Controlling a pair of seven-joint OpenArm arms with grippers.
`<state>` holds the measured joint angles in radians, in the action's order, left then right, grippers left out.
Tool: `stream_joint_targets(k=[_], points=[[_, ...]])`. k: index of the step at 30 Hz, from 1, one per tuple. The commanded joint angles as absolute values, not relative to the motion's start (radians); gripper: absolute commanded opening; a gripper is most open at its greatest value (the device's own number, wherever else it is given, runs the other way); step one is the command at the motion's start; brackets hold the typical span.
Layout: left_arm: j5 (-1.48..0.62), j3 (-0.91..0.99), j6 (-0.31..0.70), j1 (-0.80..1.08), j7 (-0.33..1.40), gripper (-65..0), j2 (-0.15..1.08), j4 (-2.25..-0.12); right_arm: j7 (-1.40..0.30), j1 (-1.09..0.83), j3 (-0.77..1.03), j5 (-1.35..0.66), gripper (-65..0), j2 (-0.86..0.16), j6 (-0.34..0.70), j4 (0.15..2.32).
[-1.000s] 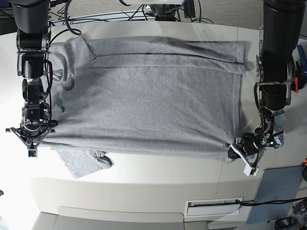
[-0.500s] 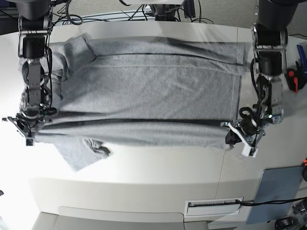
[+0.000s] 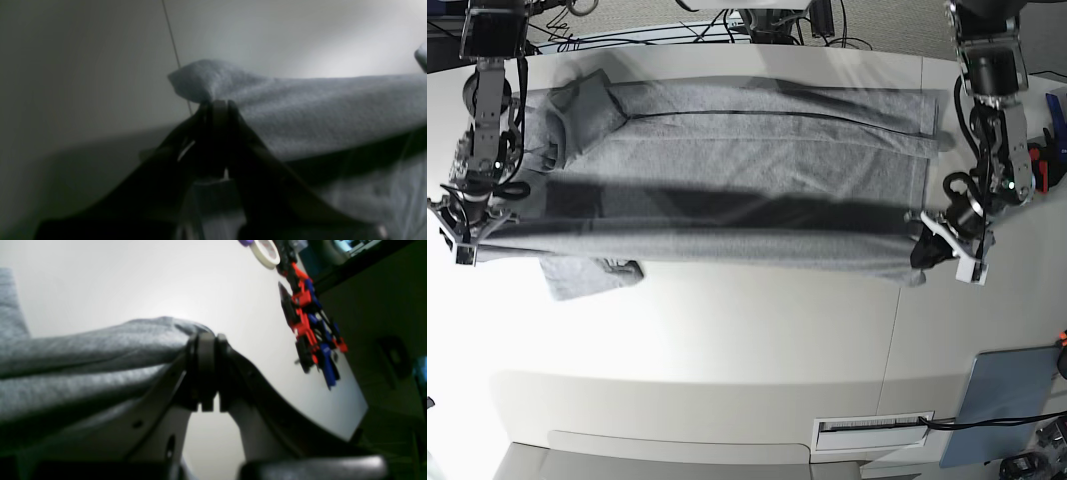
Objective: Fold the T-shirt properly
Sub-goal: 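Lift the hem with both grippers and fold it toward the collar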
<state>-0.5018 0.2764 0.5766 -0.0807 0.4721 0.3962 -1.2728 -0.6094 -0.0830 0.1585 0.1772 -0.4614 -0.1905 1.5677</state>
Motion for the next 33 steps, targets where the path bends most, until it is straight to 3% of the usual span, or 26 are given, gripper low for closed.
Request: stream_joint_targets(k=[1, 20, 27, 33], points=[[-0.519, 0.287, 0.574, -0.081, 0.449, -65.0, 0.415, -1.31, -0.596, -0.086, 0.182, 0.196, -65.0, -0.485, -0.214, 1.599], [-0.517, 0.293, 0.542, 0.121, 0.445, -65.0, 0.413, -1.407, -0.612, -0.329, 0.271, 0.234, -65.0, -0.474, -0.229, 1.703], [-0.517, 0.293, 0.539, 0.028, 0.37, -65.0, 0.413, -1.407, -0.55, -0.195, 0.271, 0.205, -65.0, -0.48, -0.226, 1.703], [-0.517, 0.293, 0.521, -0.076, 0.453, -65.0, 0.413, -1.407, -0.583, -0.041, 0.269, 0.139, -65.0, -0.479, -0.159, 1.703]])
